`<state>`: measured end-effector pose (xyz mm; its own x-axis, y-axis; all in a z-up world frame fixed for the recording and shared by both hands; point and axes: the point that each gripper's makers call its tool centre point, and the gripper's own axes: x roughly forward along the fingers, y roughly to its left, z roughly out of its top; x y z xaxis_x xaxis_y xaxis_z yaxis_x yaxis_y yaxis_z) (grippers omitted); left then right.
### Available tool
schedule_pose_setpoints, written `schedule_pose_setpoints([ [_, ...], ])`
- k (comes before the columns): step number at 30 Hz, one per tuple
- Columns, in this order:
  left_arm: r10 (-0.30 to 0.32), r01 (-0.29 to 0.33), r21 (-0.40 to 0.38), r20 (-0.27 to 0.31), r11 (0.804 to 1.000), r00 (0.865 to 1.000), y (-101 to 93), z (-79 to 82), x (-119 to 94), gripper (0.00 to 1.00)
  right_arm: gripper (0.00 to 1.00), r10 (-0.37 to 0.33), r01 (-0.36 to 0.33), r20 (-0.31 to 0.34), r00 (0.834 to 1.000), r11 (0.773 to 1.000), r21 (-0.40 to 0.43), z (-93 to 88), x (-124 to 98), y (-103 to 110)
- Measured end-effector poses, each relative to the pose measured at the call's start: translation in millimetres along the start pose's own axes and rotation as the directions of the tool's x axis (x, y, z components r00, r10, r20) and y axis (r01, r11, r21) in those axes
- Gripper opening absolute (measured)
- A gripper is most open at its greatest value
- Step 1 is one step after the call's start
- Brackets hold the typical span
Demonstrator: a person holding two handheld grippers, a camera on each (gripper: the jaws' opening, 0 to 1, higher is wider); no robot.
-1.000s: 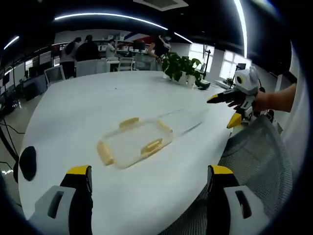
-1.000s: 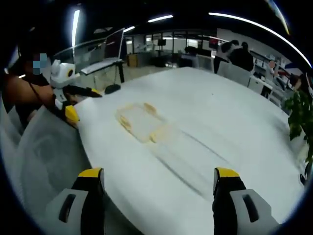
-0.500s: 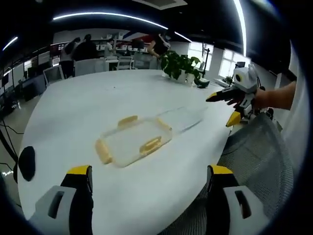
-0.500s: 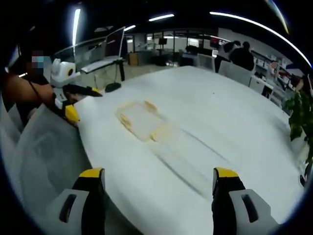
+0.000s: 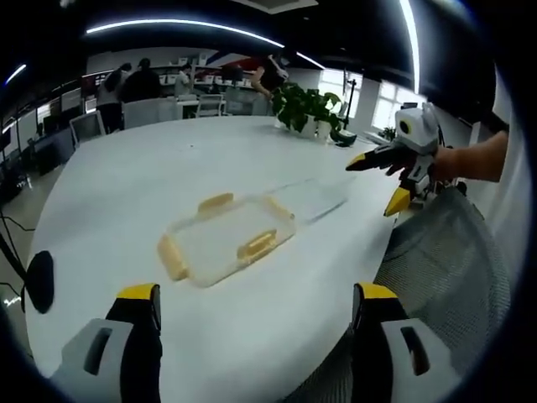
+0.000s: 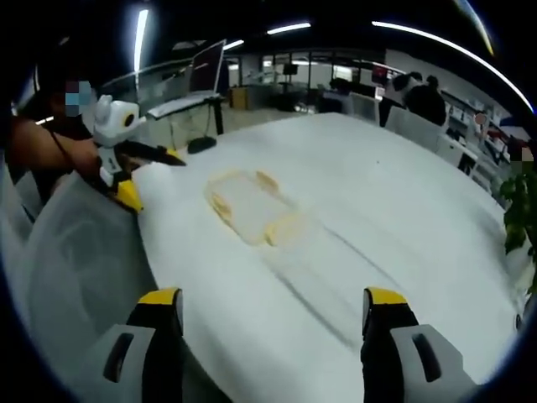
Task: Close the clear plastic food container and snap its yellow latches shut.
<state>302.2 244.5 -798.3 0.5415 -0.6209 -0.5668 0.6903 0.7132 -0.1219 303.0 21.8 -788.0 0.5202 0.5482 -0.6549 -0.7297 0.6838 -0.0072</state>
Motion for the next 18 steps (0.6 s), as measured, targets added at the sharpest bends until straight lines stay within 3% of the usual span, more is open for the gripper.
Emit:
schedule_pose_setpoints([
  [18, -0.02, 0.023, 0.073, -0.034, 0.997, 0.999, 12.4, 7.2, 14.4, 0.93, 0.86, 0.022, -0.021, 0.016, 1.0, 0.998, -0.062, 16.7, 20.0, -8.4],
])
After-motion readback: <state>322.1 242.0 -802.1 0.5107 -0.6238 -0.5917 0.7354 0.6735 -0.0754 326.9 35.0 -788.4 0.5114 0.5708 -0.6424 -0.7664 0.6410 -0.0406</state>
